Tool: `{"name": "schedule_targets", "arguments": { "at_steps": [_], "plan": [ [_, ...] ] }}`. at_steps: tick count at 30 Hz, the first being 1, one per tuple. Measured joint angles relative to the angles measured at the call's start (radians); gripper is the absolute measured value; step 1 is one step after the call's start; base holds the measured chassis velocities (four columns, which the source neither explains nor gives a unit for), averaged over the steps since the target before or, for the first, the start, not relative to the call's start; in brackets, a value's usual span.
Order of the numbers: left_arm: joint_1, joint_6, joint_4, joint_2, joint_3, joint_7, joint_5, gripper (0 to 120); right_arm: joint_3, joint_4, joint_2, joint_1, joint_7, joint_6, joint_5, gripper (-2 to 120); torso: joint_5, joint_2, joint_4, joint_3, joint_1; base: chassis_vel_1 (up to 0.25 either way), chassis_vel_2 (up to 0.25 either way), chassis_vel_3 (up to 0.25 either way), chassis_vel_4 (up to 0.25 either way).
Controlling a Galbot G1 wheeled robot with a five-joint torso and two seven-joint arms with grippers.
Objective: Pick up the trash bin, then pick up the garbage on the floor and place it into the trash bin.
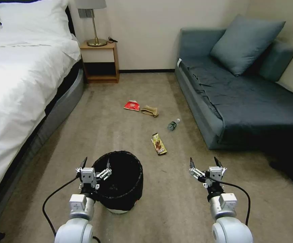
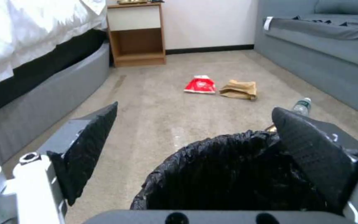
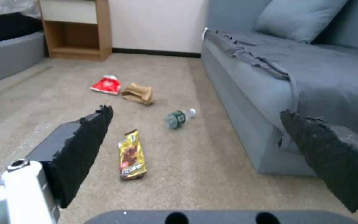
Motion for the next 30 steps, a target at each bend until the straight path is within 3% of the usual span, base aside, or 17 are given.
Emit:
{"name": "schedule_targets", "arguments": {
  "at_steps": [5, 9, 10, 13, 20, 24, 25, 27, 30],
  "plan": [
    [-0.001, 0.006, -0.001, -0.001, 0.0, -0.001, 0.0, 100, 0.0, 0.001, 0.0, 0.0, 0.001, -0.002, 0.0, 100, 0.0, 0.0, 0.0, 0.0, 0.0, 0.0, 0.0, 0.0, 0.0],
    [-0.036, 0.136, -0.064, -0.037, -0.013, -0.06, -0.026, 100, 0.0, 0.098, 0.026, 0.016, 0.068, -0.091, 0.019, 100, -0.0001, 0.0, 0.0001, 0.0, 0.0, 0.0, 0.0, 0.0, 0.0],
    [-0.036, 0.136, -0.064, -0.037, -0.013, -0.06, -0.026, 100, 0.0, 0.098, 0.026, 0.016, 0.068, -0.091, 0.019, 100, -0.0001, 0.0, 0.0001, 0.0, 0.0, 0.0, 0.0, 0.0, 0.0],
    [-0.064, 0.249, -0.123, -0.065, -0.025, -0.112, -0.049, 100, 0.002, 0.203, 0.049, 0.032, 0.132, -0.173, 0.043, 100, -0.0007, 0.0, -0.0001, 0.0, 0.0, 0.0, 0.0, 0.0, 0.0],
    [-0.057, 0.341, -0.188, -0.042, -0.034, -0.178, -0.069, 100, 0.018, 0.258, 0.047, 0.049, 0.176, -0.219, 0.085, 100, 0.0002, 0.0, 0.0002, 0.0, 0.0, 0.0, 0.0, 0.0, 0.0],
    [-0.099, 0.551, -0.211, -0.009, -0.026, -0.277, -0.131, 100, 0.017, 0.255, 0.047, 0.049, 0.185, -0.219, 0.088, 100, 0.0001, 0.0, 0.0001, 0.0, 0.0, 0.0, 0.0, 0.0, 0.0],
    [-0.099, 0.551, -0.211, -0.009, -0.026, -0.277, -0.131, 100, 0.017, 0.255, 0.047, 0.049, 0.185, -0.219, 0.088, 100, 0.0001, 0.0, 0.0001, 0.0, 0.0, 0.0, 0.0, 0.0, 0.0],
    [-0.133, 0.637, -0.201, 0.007, -0.013, -0.322, -0.204, 100, 0.017, 0.255, 0.046, 0.049, 0.186, -0.218, 0.088, 100, 0.0, 0.0, -0.0001, 0.0, 0.0, 0.0, 0.0, 0.0, 0.0],
    [-0.168, 0.689, -0.166, 0.025, 0.003, -0.346, -0.252, 100, 0.017, 0.255, 0.045, 0.051, 0.187, -0.218, 0.089, 100, -0.0001, 0.0, 0.0, 0.0, 0.0, 0.0, 0.0, 0.0, 0.0]
  ]
}}
